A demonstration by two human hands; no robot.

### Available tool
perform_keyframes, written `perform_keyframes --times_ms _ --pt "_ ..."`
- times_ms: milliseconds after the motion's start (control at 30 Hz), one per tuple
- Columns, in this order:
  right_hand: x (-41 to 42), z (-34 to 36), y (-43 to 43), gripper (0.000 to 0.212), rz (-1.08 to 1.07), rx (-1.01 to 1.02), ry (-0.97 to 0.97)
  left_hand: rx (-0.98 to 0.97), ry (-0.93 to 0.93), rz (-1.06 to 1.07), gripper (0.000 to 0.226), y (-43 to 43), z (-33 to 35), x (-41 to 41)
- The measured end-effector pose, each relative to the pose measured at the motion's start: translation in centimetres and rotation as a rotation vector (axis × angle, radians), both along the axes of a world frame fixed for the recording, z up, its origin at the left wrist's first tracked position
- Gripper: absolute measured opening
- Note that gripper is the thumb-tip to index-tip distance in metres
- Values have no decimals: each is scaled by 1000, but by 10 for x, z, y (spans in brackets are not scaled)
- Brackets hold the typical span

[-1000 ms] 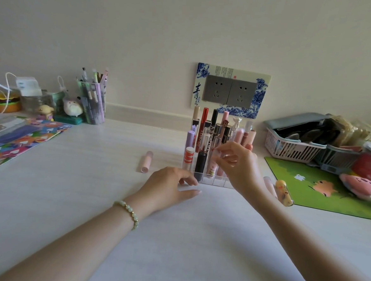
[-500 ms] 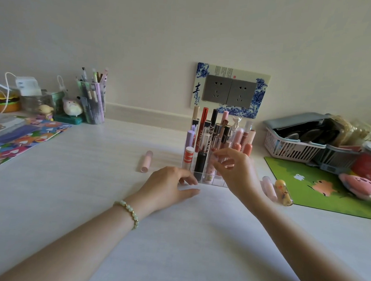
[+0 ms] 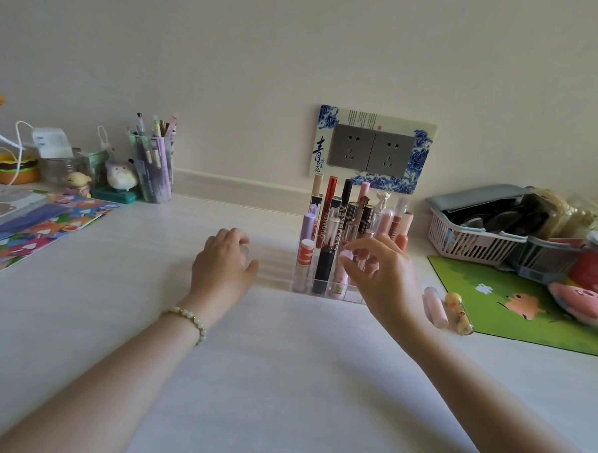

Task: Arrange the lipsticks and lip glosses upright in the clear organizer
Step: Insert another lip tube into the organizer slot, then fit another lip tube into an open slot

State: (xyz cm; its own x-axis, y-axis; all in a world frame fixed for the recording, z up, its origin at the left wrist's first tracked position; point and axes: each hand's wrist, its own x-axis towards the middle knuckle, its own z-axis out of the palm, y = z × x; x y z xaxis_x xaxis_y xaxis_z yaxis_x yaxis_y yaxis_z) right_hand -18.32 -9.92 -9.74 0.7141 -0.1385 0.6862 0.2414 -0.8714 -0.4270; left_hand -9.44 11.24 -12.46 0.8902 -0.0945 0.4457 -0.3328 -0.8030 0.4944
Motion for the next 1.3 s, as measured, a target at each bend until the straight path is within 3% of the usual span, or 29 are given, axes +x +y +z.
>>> perform_keyframes --times_ms 100,267,367,433,500,567,700,900,1167,1233,1300 --pt "-3 1 5 14 38 -19 -41 28 107 12 35 6 -9 8" --pt "-7 -4 11 14 71 -22 -8 -196 144 57 35 10 -2 10" --pt "-6 -3 12 16 97 15 -2 -552 129 -32 44 8 19 -1" --pt "-6 -2 11 10 100 66 -5 -860 137 -184 29 2 34 -13" --pt "-8 2 12 10 127 169 2 -1050 216 -358 12 -8 43 -25" --pt "-11 10 11 13 188 331 45 -1149 318 -525 16 -19 44 -35" --pt "-18 25 10 16 300 596 99 -1132 457 -670 39 -39 34 -54" --pt "-25 27 5 26 343 769 182 -1107 512 -679 27 -50 27 -66" --pt "-25 24 -1 21 383 803 266 -1042 467 -749 28 -57 19 -71" --pt "-25 26 -3 22 351 725 241 -914 392 -733 29 -56 14 -69" --pt "-25 31 -8 20 275 604 153 -661 306 -715 33 -53 6 -66"
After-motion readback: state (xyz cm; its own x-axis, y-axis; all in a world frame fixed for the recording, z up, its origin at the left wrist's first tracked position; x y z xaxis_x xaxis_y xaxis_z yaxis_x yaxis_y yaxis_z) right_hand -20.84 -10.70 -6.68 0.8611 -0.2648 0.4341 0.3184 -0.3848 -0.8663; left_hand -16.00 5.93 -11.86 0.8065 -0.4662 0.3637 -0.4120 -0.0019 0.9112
